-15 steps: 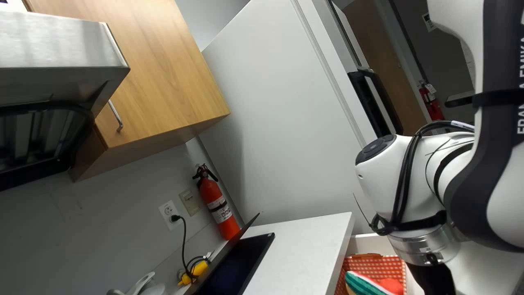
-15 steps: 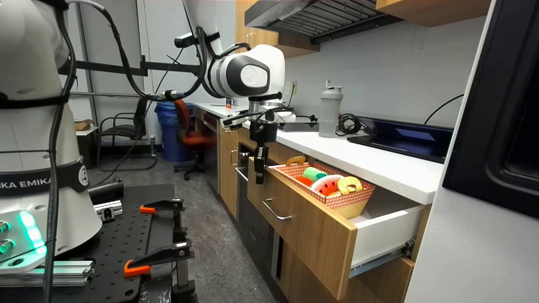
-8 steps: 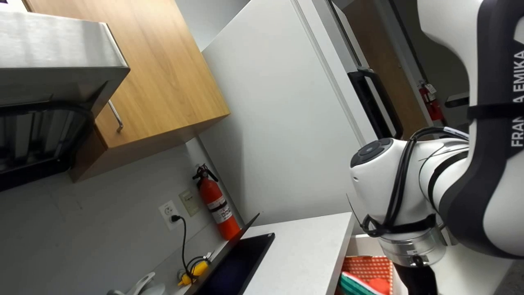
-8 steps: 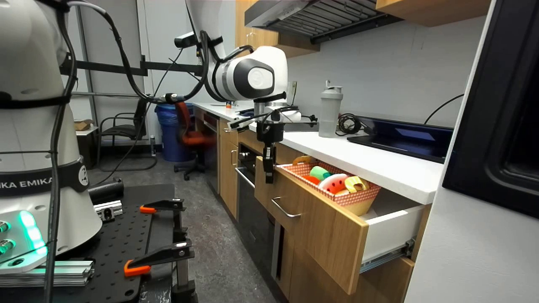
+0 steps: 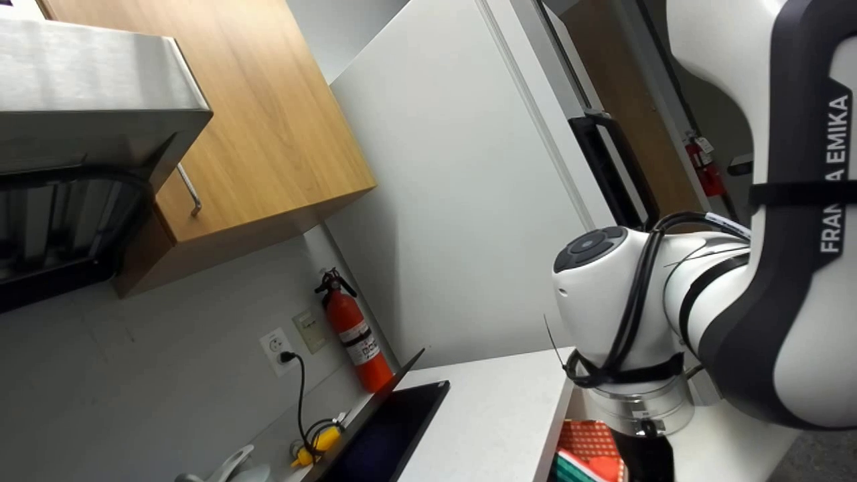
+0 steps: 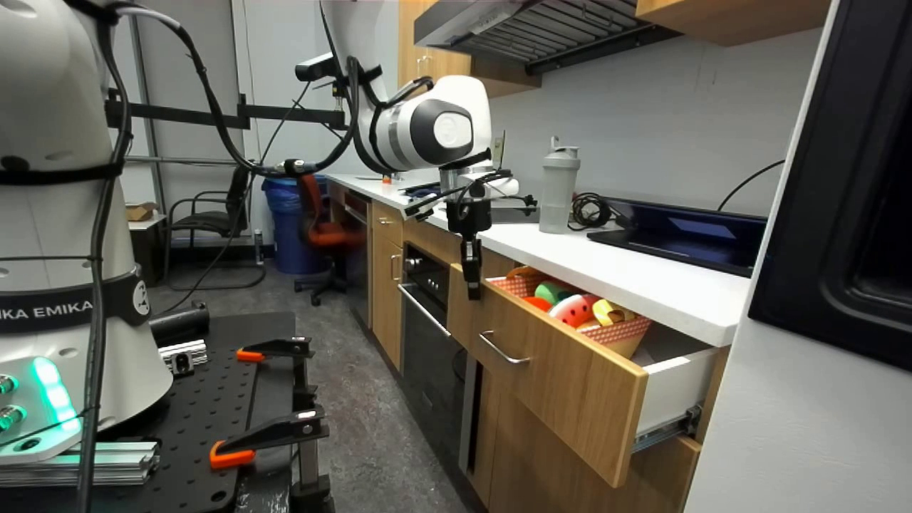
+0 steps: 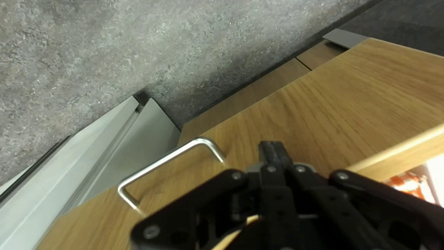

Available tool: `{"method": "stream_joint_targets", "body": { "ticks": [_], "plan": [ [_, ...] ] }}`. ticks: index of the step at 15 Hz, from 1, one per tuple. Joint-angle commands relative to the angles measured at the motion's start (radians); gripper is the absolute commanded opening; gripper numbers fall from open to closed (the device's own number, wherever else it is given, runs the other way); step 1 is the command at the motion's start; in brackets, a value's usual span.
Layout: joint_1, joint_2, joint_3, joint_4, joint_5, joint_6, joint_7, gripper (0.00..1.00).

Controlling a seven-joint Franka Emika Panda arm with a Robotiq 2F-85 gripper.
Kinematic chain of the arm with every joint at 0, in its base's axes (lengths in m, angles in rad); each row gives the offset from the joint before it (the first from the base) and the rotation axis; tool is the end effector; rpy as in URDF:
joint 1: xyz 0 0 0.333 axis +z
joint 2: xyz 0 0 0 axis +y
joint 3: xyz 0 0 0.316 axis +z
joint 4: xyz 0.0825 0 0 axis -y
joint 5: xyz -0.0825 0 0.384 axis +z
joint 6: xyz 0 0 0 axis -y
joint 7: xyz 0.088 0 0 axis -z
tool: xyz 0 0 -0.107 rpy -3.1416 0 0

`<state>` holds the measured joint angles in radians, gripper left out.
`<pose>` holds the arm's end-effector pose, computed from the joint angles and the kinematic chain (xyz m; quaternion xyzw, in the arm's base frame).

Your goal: Open the drawer fully, pick up the carton box and put it in the drawer and close the drawer

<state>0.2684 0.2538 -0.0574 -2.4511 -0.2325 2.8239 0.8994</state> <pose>0.4820 0.1142 0.2088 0.9698 -0.2317 0.0760 0.0115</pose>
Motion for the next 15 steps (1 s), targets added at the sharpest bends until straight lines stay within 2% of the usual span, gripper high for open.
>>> {"method": "stream_joint_targets", "body": {
  "ticks": [1,10,15],
  "plan": [
    [0.06,0.019,-0.047,0.049,-0.085,0.051,0.076,0.0],
    [0.1,0.037,-0.082,0.083,-0.187,0.065,0.163,0.0],
    [0.117,-0.006,-0.088,0.035,-0.231,0.065,0.19,0.0]
  ]
}}
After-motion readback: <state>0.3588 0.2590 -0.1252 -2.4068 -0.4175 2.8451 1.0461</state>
